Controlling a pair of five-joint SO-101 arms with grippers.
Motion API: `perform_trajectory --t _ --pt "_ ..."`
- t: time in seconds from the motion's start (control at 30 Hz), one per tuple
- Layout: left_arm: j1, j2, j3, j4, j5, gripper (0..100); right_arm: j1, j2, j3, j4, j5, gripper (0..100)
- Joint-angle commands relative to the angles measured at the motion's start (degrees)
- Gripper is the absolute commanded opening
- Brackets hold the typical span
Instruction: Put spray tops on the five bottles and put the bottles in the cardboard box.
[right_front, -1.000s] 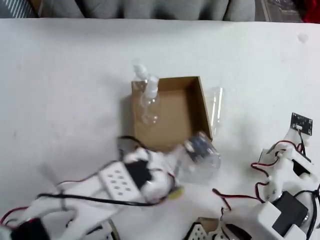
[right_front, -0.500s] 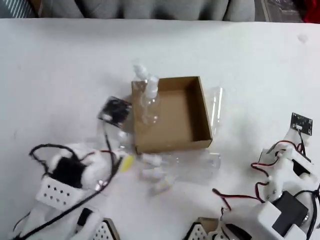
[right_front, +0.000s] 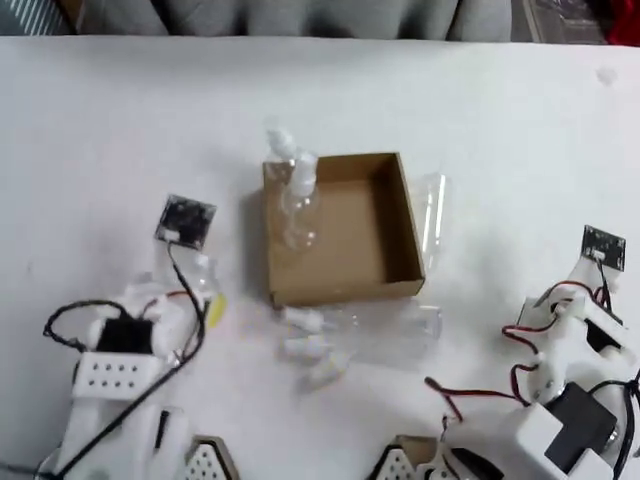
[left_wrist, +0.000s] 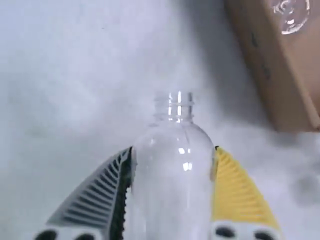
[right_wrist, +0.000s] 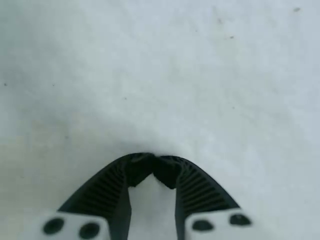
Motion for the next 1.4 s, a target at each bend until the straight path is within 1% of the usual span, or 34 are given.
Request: perform_trajectory --t 0.0,0.1,0.3,0.5,0.57,0.63,0.73,0.8,0.93,1.1,1.2,1.3,1.37 --pt "-0.57 10.86 -7.03 -2.81 -0.26 2 -1.36 5.76 -1.76 -0.84 0.62 1.7" --pt "-0.57 19.47 -12.13 -2.90 -0.26 2 -1.36 5.76 -1.67 -0.84 0.62 1.7" --pt "-0.92 33.36 -19.69 -6.86 -0.26 2 -1.36 5.76 -1.67 -0.92 0.62 1.7" --pt "-1.01 42.42 -25.41 -6.33 -0.79 2 -1.45 5.76 -1.67 -0.92 0.62 1.7" --pt "-1.10 44.44 -26.64 -6.33 -0.79 4 -1.63 5.76 -1.49 -1.63 0.62 1.7" --pt "-1.10 45.49 -27.25 -5.63 -2.81 11 -1.71 5.85 -1.49 -1.63 0.62 1.6" --pt "-1.10 45.76 -28.31 -3.52 -4.48 25 -1.80 5.85 -1.49 -1.63 0.62 1.6" --pt "-1.10 45.76 -28.40 -3.25 -4.84 30 -1.80 5.85 -1.49 -1.63 0.62 1.6" --pt "-1.01 45.76 -28.48 -3.08 -4.92 29 -1.80 5.85 -1.49 -1.63 0.62 1.6" --pt "-0.92 45.93 -29.71 -1.32 -11.25 27 -1.80 5.85 -1.49 -1.71 0.62 1.6" --pt "-1.01 46.02 -32.53 2.20 -11.96 27 -1.80 5.85 -1.49 -1.71 0.62 1.6" --pt "-0.84 46.29 -35.08 3.52 -12.48 28 -1.80 5.85 -1.49 -1.71 0.62 1.6" --pt "-0.75 46.29 -35.78 3.52 -15.12 28 -1.80 5.85 -1.49 -1.71 0.62 1.6"
